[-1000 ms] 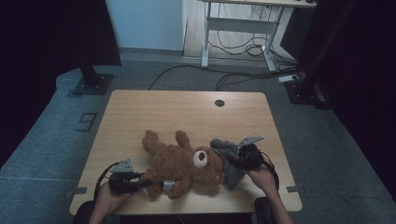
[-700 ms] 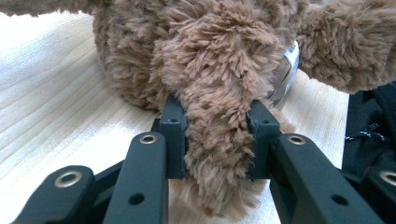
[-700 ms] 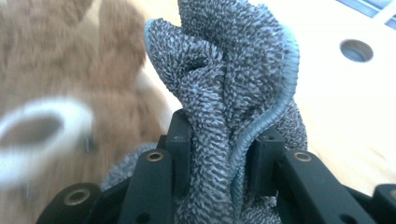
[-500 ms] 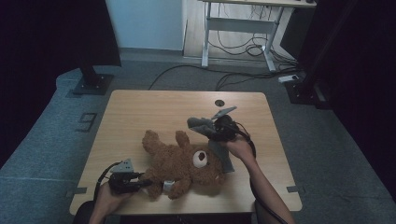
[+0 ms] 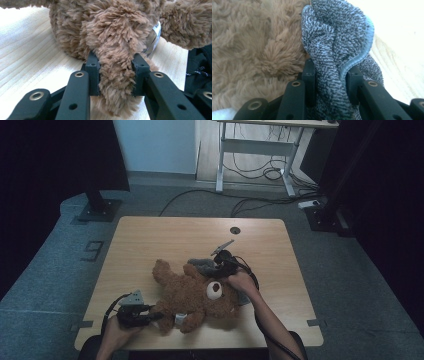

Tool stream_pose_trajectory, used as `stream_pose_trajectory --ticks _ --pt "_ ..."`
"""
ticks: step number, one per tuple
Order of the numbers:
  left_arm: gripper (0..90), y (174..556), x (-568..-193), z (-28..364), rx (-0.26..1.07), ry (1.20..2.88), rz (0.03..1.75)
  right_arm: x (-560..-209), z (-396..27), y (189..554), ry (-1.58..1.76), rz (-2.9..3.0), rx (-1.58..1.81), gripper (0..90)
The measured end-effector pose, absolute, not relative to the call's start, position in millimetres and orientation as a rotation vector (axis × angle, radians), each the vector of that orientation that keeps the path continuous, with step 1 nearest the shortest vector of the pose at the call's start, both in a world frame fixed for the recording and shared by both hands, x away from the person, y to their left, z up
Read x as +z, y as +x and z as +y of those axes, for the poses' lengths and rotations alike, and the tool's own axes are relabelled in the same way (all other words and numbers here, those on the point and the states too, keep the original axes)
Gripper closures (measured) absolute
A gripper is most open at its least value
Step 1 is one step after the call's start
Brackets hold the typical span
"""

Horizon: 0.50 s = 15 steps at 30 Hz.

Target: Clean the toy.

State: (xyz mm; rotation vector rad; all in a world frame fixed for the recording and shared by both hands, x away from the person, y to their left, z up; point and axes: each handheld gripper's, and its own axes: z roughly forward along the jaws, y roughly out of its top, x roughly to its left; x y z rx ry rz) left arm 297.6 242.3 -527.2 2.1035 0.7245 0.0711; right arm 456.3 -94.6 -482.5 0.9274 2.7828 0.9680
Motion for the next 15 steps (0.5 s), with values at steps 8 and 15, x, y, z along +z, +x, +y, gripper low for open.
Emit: stream_pose_trajectory --ticks 8,15 --pt "66.0 297.6 -527.8 242.6 0.069 2.097 0.733 -494.7 -108.4 461.5 1.001 2.834 0.978 68.0" --pt "65.9 297.5 -528.2 242.7 0.070 2.096 0.737 -506.8 -125.5 460.9 1.047 2.845 0.930 67.9"
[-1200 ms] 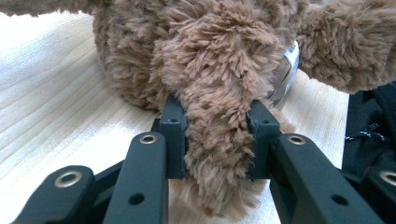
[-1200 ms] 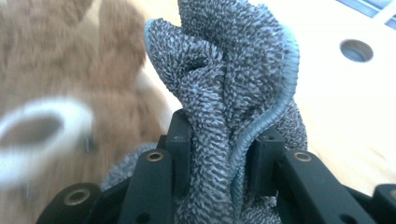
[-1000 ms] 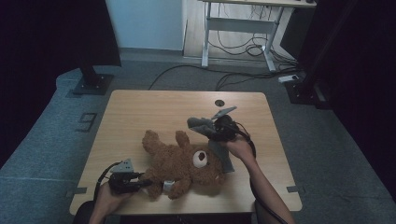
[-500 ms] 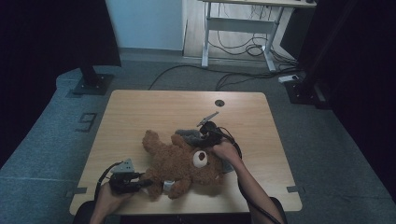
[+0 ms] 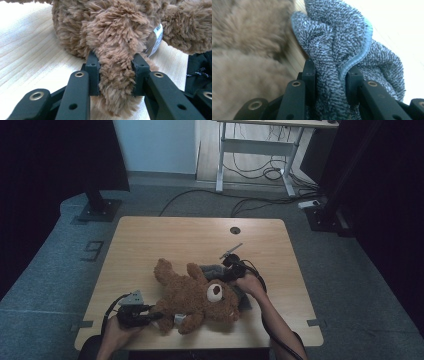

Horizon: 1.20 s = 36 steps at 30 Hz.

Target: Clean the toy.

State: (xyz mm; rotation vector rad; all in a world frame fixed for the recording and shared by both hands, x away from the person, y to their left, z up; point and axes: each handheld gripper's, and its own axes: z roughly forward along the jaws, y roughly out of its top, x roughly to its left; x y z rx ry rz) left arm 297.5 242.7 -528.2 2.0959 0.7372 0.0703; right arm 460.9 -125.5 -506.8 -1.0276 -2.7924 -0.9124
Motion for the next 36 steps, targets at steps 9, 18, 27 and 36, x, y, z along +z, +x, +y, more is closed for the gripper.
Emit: stream_pose_trajectory --ticks 9,18,27,36 --pt "66.1 297.4 -528.5 242.6 0.069 2.095 0.741 -508.1 -150.3 452.4 -1.063 -2.818 -0.917 67.7" --pt "66.1 297.6 -528.7 242.8 0.067 2.095 0.742 -509.2 -187.7 434.9 -1.139 -2.849 -0.895 67.5" --pt "65.4 298.2 -528.2 242.5 0.072 2.103 0.732 -481.4 -221.2 419.4 -1.235 -2.880 -0.959 67.5" --pt "64.8 297.9 -528.0 242.0 0.085 2.110 0.720 -425.1 -182.1 420.6 -1.098 -2.942 -1.164 67.5"
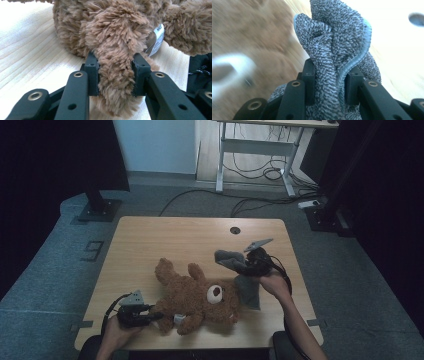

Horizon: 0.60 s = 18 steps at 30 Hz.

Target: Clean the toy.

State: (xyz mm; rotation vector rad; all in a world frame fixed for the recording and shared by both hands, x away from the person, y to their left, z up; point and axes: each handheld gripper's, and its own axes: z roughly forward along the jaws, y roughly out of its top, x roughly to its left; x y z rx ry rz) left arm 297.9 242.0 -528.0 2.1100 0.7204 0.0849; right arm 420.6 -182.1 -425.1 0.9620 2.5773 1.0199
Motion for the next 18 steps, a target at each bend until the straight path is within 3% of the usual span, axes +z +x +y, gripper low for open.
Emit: stream_pose_trajectory --ticks 10,18 --pt "64.8 297.7 -527.8 241.7 0.087 2.112 0.720 -403.9 -100.6 433.9 0.787 2.634 1.058 67.3" --pt "64.9 297.5 -527.9 241.4 0.086 2.111 0.723 -429.8 -51.9 435.5 0.648 2.774 0.998 67.3"
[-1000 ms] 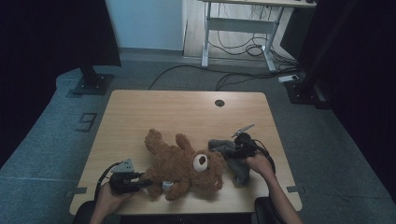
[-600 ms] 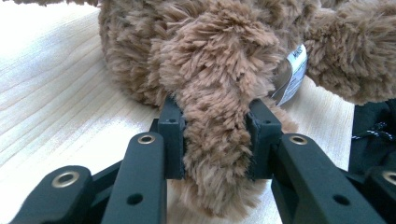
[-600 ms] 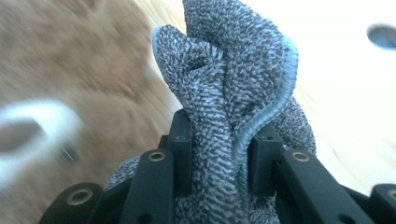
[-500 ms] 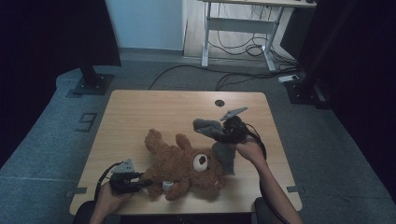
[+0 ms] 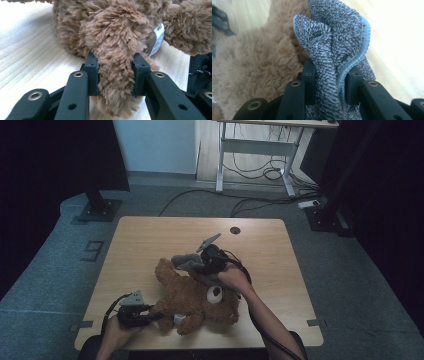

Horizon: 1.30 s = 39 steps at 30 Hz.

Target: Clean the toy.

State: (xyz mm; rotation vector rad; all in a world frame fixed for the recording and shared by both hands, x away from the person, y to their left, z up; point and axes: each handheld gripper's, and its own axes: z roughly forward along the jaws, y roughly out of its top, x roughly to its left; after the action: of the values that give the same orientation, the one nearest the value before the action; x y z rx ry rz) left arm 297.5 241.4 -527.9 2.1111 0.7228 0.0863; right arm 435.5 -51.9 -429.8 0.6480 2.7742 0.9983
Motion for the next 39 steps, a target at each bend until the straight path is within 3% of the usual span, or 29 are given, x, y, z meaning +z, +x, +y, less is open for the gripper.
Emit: stream_pose_trajectory --ticks 6,21,32,39 --pt "64.9 297.7 -528.1 241.4 0.086 2.112 0.722 -454.2 -42.4 437.4 0.644 2.854 0.888 67.5" --pt "64.9 297.4 -528.2 240.8 0.085 2.109 0.724 -475.3 -73.6 456.2 0.818 2.865 0.814 68.1" --pt "64.8 297.5 -528.4 240.8 0.086 2.109 0.725 -416.6 -90.6 437.3 0.764 2.740 0.899 67.9" --pt "64.4 297.0 -528.0 240.1 0.093 2.111 0.721 -385.4 -70.1 418.4 0.644 2.736 0.966 67.8"
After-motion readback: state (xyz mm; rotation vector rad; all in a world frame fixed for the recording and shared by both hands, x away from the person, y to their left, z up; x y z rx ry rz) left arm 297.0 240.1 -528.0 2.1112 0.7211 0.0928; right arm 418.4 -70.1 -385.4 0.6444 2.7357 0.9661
